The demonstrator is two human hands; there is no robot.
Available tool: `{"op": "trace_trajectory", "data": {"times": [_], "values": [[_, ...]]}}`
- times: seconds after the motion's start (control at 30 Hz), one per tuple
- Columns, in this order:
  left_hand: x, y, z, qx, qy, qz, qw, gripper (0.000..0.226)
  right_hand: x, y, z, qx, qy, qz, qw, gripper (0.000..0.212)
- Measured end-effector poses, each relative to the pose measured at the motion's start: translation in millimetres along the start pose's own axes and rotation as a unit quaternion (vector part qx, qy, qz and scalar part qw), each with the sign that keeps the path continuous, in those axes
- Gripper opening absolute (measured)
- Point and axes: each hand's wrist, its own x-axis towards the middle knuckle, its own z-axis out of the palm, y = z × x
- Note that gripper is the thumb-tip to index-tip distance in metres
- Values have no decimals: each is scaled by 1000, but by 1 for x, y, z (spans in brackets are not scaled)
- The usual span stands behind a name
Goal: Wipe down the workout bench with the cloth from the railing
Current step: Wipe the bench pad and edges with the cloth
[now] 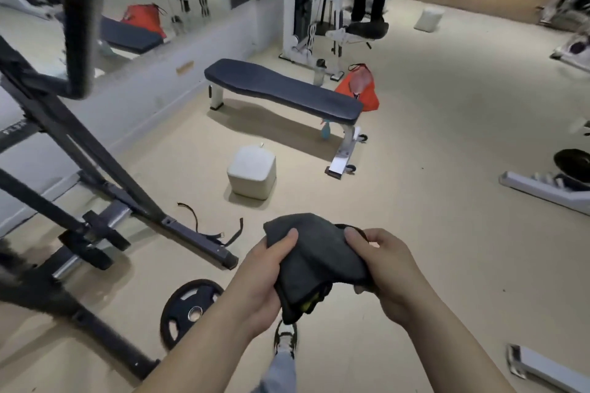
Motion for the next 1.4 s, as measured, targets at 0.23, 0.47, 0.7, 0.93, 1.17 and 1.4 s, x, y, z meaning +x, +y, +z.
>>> {"op": "trace_trajectory", "data": {"times": [0.23, 0.47, 0.7, 0.93, 1.17, 1.4], "values": [[174, 75, 106, 10, -77, -41, 996, 29, 170, -71, -50, -60, 96, 4, 994, 30], [303, 139, 213, 45, -126, -45, 990, 31, 289, -173, -105, -106, 232, -165, 953, 8], [432, 184, 272, 25, -53, -7, 998, 27, 442, -243, -107, -81, 4, -106, 991, 19], [511, 271, 265, 0, 69, 49, 996, 30, 577, -320, -48, -66, -177, -24, 982, 37], [579, 370, 204, -67, 142, 89, 984, 30, 671, -391, 60, -79, -342, 25, 936, 49], [693, 482, 136, -81, 150, 89, 981, 32, 782, -462, 174, -93, -317, 23, 943, 40]]}}
